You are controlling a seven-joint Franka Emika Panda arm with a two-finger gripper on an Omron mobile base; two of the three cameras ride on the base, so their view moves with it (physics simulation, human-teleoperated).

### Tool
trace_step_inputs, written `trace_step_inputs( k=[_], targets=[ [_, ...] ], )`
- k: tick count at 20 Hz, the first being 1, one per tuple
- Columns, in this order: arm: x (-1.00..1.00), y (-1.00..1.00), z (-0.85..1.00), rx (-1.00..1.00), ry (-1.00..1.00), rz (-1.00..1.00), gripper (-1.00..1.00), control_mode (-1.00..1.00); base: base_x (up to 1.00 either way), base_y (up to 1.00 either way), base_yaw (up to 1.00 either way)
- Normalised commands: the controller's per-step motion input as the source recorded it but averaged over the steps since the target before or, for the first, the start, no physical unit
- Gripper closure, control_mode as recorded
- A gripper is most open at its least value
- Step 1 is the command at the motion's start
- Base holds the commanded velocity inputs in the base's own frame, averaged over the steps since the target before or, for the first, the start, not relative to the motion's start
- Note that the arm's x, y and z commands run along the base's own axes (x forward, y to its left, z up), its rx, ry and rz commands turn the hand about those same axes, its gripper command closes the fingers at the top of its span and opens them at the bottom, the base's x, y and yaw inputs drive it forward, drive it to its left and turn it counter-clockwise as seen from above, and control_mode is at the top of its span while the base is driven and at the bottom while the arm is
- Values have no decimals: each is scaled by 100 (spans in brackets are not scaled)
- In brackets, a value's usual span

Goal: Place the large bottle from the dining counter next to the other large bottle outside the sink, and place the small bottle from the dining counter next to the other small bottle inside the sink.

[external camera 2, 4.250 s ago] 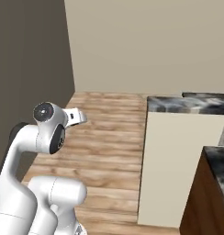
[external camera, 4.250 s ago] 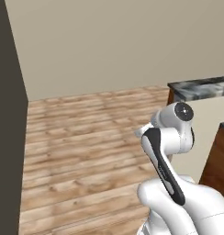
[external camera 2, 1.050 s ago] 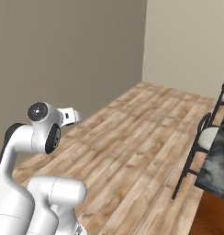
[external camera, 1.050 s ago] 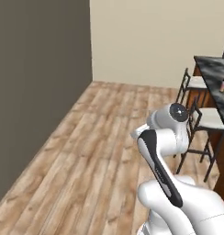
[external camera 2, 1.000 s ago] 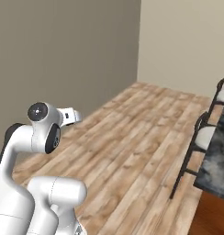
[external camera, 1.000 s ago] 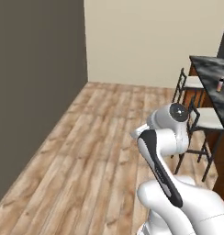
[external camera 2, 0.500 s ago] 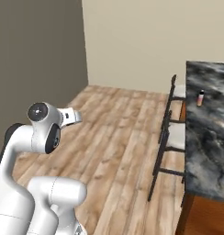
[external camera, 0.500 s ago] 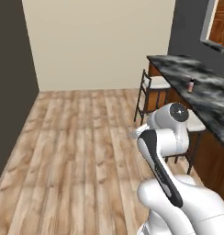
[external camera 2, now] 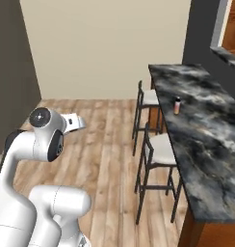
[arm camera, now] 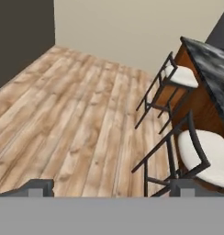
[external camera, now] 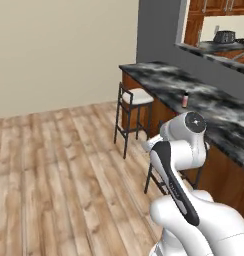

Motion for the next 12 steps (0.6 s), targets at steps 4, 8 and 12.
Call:
trace_step_inputs(
  k=[4, 8, 12],
  targets=[
    [0, 0, 0, 0, 0, 0, -100, 100, 77, 46, -51],
    [0, 0, 0, 0, 0, 0, -100, 100, 48, 55, -50],
    [0, 0, 0, 0, 0, 0, -100, 100, 34, 76, -51]
  ],
)
